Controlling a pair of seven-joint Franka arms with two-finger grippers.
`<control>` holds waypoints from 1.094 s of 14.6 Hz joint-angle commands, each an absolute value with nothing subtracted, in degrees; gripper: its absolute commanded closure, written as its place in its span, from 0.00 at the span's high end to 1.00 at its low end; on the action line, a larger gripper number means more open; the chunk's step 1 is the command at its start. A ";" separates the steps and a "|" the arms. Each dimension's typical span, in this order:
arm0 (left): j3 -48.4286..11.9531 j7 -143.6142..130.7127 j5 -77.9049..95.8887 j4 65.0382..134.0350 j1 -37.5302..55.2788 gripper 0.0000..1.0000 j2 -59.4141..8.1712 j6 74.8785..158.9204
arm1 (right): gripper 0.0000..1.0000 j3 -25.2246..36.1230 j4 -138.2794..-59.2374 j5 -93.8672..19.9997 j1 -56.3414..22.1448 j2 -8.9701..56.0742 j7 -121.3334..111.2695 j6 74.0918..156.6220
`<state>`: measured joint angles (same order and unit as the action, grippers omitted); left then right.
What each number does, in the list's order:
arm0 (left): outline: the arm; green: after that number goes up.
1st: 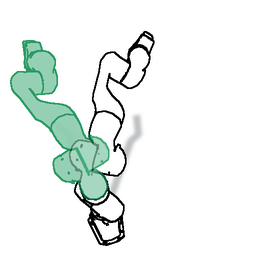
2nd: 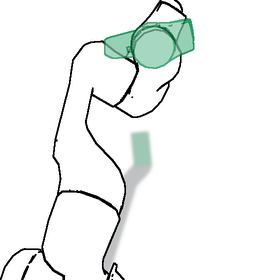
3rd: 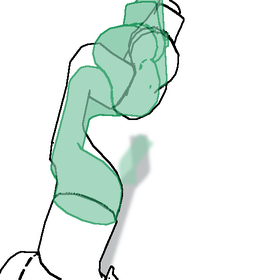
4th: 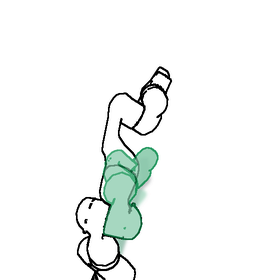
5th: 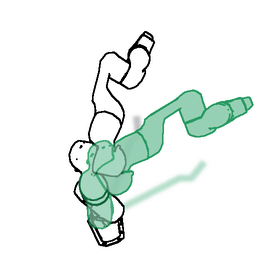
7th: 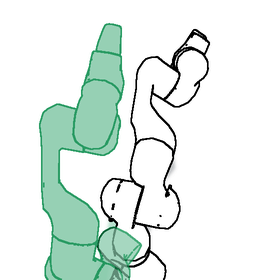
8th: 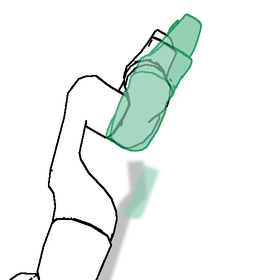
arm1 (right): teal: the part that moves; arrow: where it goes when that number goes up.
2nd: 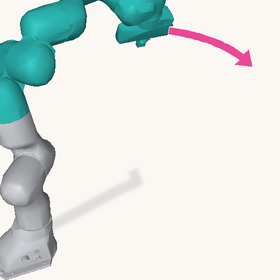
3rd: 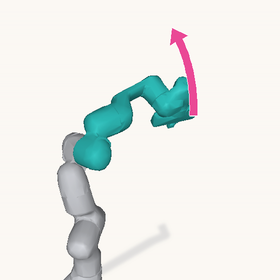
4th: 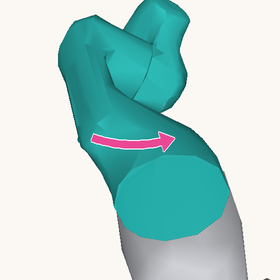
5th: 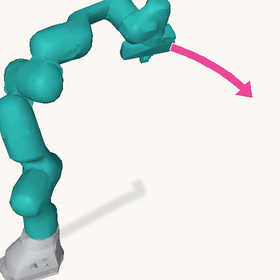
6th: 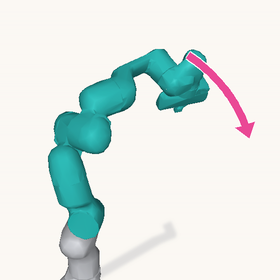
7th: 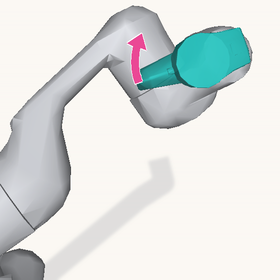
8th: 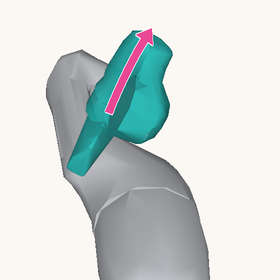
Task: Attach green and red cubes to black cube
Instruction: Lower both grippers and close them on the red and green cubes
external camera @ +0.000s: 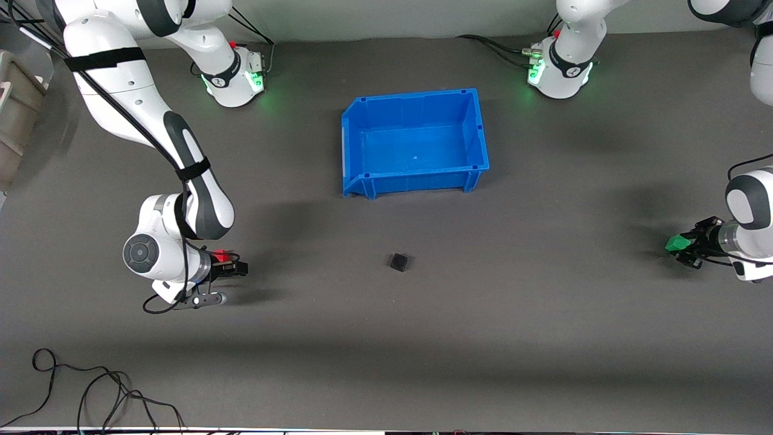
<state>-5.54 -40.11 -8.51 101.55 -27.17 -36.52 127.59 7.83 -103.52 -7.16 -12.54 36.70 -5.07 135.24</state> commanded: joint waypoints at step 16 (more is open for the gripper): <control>-5.45 -42.35 -8.62 98.88 -26.72 0.02 -36.92 126.66 | 1.00 8.70 -109.86 -8.09 -12.48 34.63 -5.19 139.92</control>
<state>-5.38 -40.41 -8.48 100.40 -27.48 -37.49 128.81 8.63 -107.98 -7.16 -12.36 36.35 -5.07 139.57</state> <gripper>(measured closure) 0.604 0.000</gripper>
